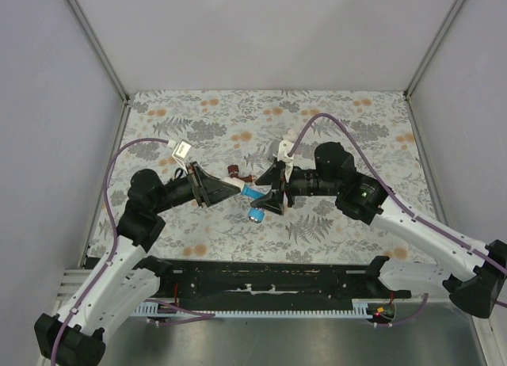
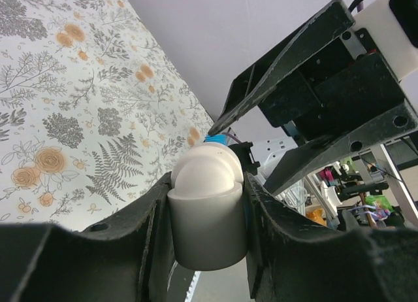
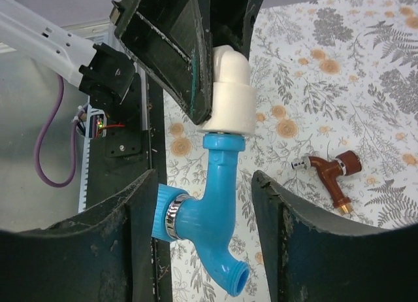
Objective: Install the water faucets
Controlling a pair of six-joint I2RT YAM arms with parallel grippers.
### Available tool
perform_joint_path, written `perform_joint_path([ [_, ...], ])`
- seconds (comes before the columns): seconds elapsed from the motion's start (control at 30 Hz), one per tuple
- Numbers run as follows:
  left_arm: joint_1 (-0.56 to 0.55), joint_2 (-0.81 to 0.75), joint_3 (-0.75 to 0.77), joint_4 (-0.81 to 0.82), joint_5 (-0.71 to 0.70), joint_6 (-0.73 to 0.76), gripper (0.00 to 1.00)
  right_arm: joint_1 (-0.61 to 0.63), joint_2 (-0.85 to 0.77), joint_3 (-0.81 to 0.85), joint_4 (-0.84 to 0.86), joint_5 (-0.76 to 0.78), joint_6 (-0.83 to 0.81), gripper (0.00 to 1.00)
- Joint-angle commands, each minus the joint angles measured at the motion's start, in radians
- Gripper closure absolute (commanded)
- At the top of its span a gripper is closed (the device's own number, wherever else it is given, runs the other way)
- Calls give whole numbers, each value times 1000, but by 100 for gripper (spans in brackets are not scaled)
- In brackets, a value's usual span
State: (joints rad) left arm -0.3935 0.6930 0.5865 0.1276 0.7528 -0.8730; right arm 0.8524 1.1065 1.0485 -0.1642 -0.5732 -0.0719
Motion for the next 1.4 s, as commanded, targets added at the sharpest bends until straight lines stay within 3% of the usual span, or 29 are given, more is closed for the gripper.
perform_joint_path([
  [0.0, -2, -19, 64, 1, -27, 60, 98, 36, 33, 64, -21, 75, -3, 35],
  [0.3, -5, -33, 82, -35, -32, 86, 98, 59, 134, 85, -6, 115, -23, 37],
  [0.37, -5, -33, 95, -52, -20, 103, 98, 59, 148, 84, 9, 114, -14, 42],
  [0.43, -5, -33, 108, -81, -7, 137, 98, 60, 147, 82, 23, 111, 0, 60],
  [0.5, -5, -32, 122, -98, 29, 192, 98, 57, 139, 90, 17, 98, 15, 90],
  [0.53, -5, -33, 128, -103, 49, 227, 98, 57, 138, 97, 9, 79, 29, 94],
  [0.73, -5, -35, 180, -86, 265, 410, 98, 27, 145, 122, -21, -144, 182, 95],
  [0.87, -4, -21, 228, -26, 454, 439, 98, -13, 144, 79, 130, -351, 357, 97],
  [0.93, -5, -13, 248, -29, 519, 463, 98, -26, 133, 53, 216, -379, 424, 98],
  [1.07, -5, -3, 262, -121, 476, 560, 98, -26, 119, 67, 123, -334, 368, 97],
  [1.2, -4, -24, 245, -212, 308, 600, 65, -50, 93, 61, 39, -255, 304, 97],
  [1.37, -4, -79, 242, -331, 3, 657, 39, -144, 70, 15, 6, -229, 304, 98],
])
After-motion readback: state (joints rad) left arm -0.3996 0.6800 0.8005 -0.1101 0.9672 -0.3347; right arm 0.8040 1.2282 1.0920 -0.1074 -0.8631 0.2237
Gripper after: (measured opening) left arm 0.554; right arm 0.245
